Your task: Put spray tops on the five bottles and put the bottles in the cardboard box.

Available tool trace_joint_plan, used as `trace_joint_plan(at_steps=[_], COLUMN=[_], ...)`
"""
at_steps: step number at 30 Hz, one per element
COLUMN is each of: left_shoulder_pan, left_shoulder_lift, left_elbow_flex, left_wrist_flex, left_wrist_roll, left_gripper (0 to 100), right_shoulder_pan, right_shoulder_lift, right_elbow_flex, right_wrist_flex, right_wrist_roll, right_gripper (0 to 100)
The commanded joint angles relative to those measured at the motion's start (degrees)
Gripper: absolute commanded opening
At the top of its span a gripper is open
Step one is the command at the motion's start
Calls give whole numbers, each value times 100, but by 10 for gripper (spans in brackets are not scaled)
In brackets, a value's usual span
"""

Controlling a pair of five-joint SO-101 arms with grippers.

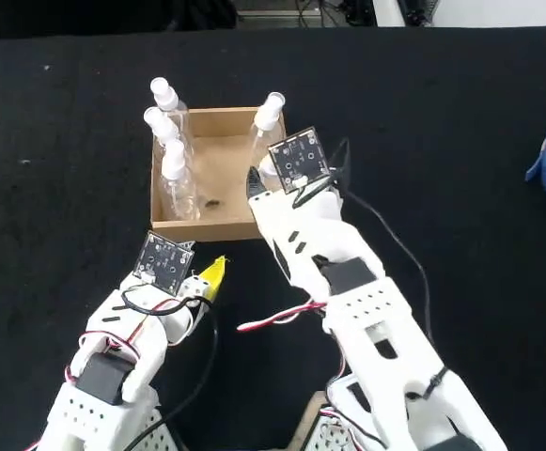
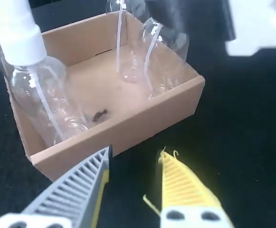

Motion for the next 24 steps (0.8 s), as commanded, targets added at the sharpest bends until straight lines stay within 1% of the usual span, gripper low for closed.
trace_joint_plan(at_steps=[1, 6, 10, 12, 13, 15, 19, 20, 21, 22, 24], left_shoulder_pan=[-4, -4, -4, -4, -4, -13, 48, 13, 13, 4, 4], left_shoulder_lift=[-62, -62, -62, -62, -62, -62, -62, -62, -62, -62, -62], left_elbow_flex=[-163, -163, -163, -163, -163, -163, -215, -277, -382, -505, -875], left_wrist_flex=[-149, -141, -149, -149, -141, -114, -35, 70, 237, 448, 993], left_wrist_roll=[9, 9, 9, 9, 9, 35, 0, 0, 9, 9, 0], left_gripper=[30, 30, 30, 30, 30, 30, 30, 30, 30, 30, 30], right_shoulder_pan=[0, 0, 26, 202, 299, 571, 1037, 1152, 1266, 1398, 1653], right_shoulder_lift=[-356, -356, -382, -400, -400, -400, -400, -400, -400, -409, -532], right_elbow_flex=[-769, -1191, -1807, -2202, -2404, -2747, -2985, -2985, -2941, -2905, -2862], right_wrist_flex=[53, 193, 800, 1143, 1363, 1837, 2409, 2470, 2497, 2576, 2822], right_wrist_roll=[0, 0, -9, -26, -26, -35, -26, -26, -35, -35, -35], right_gripper=[492, 492, 491, 471, 437, 325, 18, 9, 45, 57, 21])
